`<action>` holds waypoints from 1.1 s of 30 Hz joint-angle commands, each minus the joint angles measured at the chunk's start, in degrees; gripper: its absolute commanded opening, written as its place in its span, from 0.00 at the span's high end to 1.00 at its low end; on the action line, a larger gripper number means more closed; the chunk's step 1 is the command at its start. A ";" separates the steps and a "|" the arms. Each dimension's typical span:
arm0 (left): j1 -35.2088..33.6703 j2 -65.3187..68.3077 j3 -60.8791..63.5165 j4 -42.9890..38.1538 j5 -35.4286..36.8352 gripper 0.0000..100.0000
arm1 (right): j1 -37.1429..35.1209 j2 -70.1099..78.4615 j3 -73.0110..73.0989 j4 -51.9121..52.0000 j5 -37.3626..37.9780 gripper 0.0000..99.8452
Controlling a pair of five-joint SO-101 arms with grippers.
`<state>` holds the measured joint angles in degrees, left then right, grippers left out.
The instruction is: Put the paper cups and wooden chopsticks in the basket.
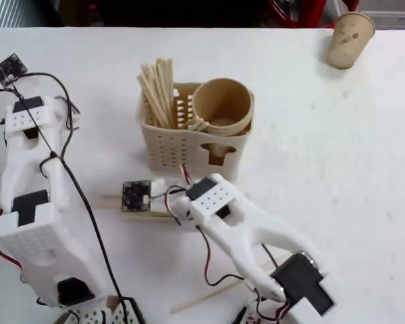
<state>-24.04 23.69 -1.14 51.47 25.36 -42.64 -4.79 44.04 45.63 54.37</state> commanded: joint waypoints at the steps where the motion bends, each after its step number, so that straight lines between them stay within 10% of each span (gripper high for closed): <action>1: -0.57 -0.31 -0.62 -1.14 0.26 0.83 | 0.66 -5.05 0.62 1.89 -0.26 0.92; 15: -0.57 -0.31 -0.70 -1.23 0.26 0.83 | -2.95 -5.32 1.41 3.74 -5.01 0.84; 33: -0.57 -0.31 -0.70 -1.14 0.26 0.83 | 1.63 0.13 -0.88 1.10 -5.36 0.98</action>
<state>-24.04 23.69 -1.14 51.47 25.36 -42.81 -4.44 44.66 46.42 49.54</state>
